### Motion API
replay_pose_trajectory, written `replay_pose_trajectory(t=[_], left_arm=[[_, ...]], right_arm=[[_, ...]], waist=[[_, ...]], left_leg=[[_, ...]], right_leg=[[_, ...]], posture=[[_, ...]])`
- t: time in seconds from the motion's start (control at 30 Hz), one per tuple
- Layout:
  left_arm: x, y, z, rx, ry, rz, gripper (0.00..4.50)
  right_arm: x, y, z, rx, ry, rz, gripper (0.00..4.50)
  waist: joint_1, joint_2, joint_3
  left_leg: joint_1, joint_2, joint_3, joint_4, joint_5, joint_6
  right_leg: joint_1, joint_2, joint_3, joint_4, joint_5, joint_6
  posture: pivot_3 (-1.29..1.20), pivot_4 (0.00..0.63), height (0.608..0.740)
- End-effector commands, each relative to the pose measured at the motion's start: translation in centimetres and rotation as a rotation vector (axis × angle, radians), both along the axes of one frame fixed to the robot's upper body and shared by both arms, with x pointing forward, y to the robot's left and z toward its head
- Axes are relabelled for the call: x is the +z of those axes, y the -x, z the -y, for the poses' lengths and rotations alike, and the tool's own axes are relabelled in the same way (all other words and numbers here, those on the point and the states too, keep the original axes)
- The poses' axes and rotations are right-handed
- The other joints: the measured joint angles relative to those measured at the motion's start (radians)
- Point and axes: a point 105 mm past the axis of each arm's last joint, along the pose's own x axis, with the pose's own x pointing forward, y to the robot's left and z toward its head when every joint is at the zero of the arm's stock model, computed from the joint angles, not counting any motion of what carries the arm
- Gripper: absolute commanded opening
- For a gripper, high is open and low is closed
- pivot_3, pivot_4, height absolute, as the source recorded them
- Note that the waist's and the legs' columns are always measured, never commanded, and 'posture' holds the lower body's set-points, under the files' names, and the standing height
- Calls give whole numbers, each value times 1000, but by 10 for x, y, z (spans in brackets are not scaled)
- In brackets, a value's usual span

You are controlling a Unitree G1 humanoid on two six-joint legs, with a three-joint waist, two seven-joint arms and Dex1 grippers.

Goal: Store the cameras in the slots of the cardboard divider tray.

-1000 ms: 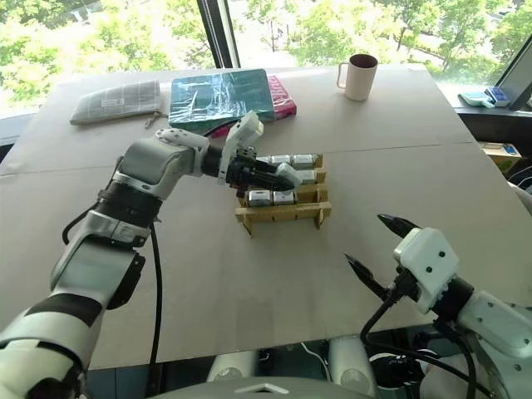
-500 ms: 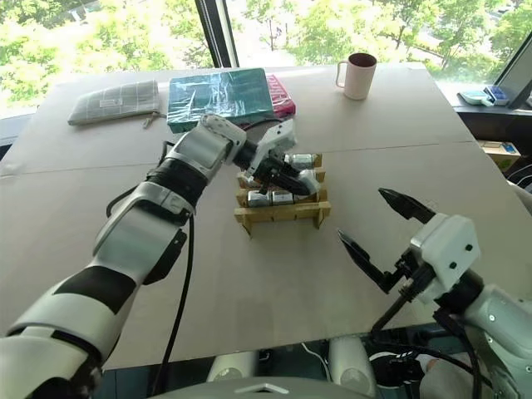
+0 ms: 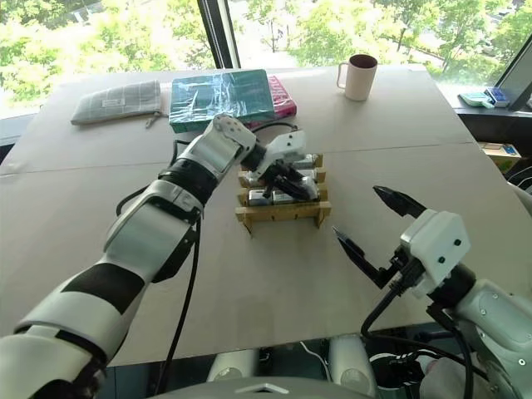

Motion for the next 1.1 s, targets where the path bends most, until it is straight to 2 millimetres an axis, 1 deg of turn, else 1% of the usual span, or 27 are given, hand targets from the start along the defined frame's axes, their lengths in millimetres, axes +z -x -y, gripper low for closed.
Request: replay_pose_trajectory(t=[0.03, 0.17, 0.3, 0.37, 0.43, 0.5, 0.53, 0.57, 0.6, 0.63, 0.73, 0.8, 0.83, 0.9, 0.93, 0.97, 1.0, 1.03, 1.07, 1.1], left_arm=[[3, -7, -3, 19, -67, 66, 858], [2, -10, -9, 53, -104, 79, 858], [6, -12, -10, 75, -109, 95, 858], [9, -11, -8, 77, -102, 94, 1913], [17, -10, -4, 93, -66, 91, 2659], [38, -4, 4, 94, 12, 61, 3482], [55, 2, 4, 100, 73, 25, 3875], [66, 7, 4, 102, 112, 1, 3875], [78, 11, 0, 125, 166, -34, 3875], [85, 14, -3, 143, 199, -56, 3875], [90, 14, -12, 192, 239, -7, 3875], [99, 15, -17, 238, 333, -49, 3875], [103, 13, -21, 264, 390, -41, 3875], [116, 7, -35, 336, 638, 36, 3875], [115, 7, -48, 357, 741, 110, 3875], [113, 8, -57, 373, 802, 163, 3875], [108, 10, -63, 381, 815, 188, 3875], [100, 17, -74, 415, 858, 73, 3875], [92, 20, -87, 471, 901, 29, 3875], [87, 23, -96, 510, 930, 4, 3875]], right_arm=[[8, 3, -3, 12, 2, 53, 4406], [7, 2, -4, 19, 5, 54, 4406], [4, -1, -4, 24, 15, 50, 4406], [4, -2, -5, 24, 16, 52, 4500], [3, -3, -5, 25, 20, 52, 4500], [2, -3, -5, 28, 23, 49, 4500], [2, -3, -4, 30, 25, 44, 4500], [1, -2, -4, 32, 27, 40, 4500], [1, -3, -3, 35, 23, 35, 4500], [0, -4, -2, 37, 21, 32, 4500], [0, -7, 0, 39, 21, 27, 4500], [-1, -10, 2, 37, 33, 31, 4500], [-1, -12, 4, 32, 38, 30, 4500], [-6, -18, 11, -9, 41, 5, 4500], [-9, -23, 17, -43, 35, -15, 4500], [-11, -26, 21, -65, 31, -28, 4500], [-13, -28, 25, -81, 23, -43, 4500], [-20, -32, 34, -110, 6, -104, 4500], [-24, -34, 41, -126, -9, -138, 4500], [-26, -34, 47, -136, -19, -159, 4500]], waist=[[0, 0, 0], [-1, 0, 0], [-3, 0, 0], [-4, 0, 0], [-4, 0, 0], [-2, 0, 0], [-2, 0, 0], [-2, 0, 0], [-2, 0, 0], [-3, 0, 0], [-3, 1, 0], [-1, 1, 0], [-1, 1, 0], [-2, 1, 0], [-4, 1, 0], [-7, 1, -1], [-9, 1, -1], [-8, 1, 0], [-8, 1, 0], [-7, 1, 0]], left_leg=[[0, 0, -1, 0, 0, 0], [0, 0, -1, 0, 0, 0], [1, 0, -1, 0, 0, 0], [1, 0, -2, 1, 0, 0], [1, 0, -2, 1, 0, 0], [0, 0, -2, 1, 0, 0], [-1, 0, -2, 1, 0, 0], [-2, 0, -2, 1, 0, 0], [-3, 0, -3, 1, 0, 0], [-4, 0, -3, 1, 0, 0], [-4, 0, -3, 0, 0, 0], [-4, 0, -3, 0, 0, 0], [-3, 0, -3, 0, 0, 0], [-3, 0, -3, 1, 0, 0], [-2, 0, -3, 0, 0, 0], [0, 0, -2, 0, 0, 0], [1, 1, -1, -1, 0, 0], [1, 0, -1, -1, 0, 0], [1, 0, -1, -1, 0, 0], [1, 1, -1, -1, 0, 0]], right_leg=[[0, 0, 0, 0, 0, 0], [0, 0, 0, 0, 0, 0], [1, 1, 0, 0, 0, 0], [1, 1, 0, 1, 0, 0], [1, 1, 0, 0, 0, 0], [1, 1, 0, 0, 0, 0], [0, 1, 0, 0, 0, 0], [-1, 1, 0, 0, 0, 0], [-2, 1, 0, 0, 1, 1], [-3, 1, 0, 0, 1, 2], [-4, 1, 1, 0, 2, 3], [-4, 1, 1, 1, 2, 3], [-4, 1, 1, 1, 2, 3], [-4, 1, 1, 1, 2, 3], [-3, 1, 2, 1, 2, 3], [-1, 1, 2, 1, 2, 3], [-1, 1, 3, 1, 2, 3], [0, 1, 3, 1, 4, 1], [-1, 1, 3, 1, 4, 0], [0, 1, 3, 1, 4, 0]], posture=[[0, 150, 740], [0, 150, 740], [0, 150, 740], [0, 150, 740], [0, 150, 740], [0, 150, 740], [0, 150, 740], [0, 150, 740], [0, 150, 740], [0, 150, 740], [0, 150, 740], [0, 150, 740], [0, 150, 740], [0, 150, 740], [0, 150, 740], [0, 150, 740], [0, 150, 740], [0, 150, 740], [0, 150, 740], [0, 150, 740]])
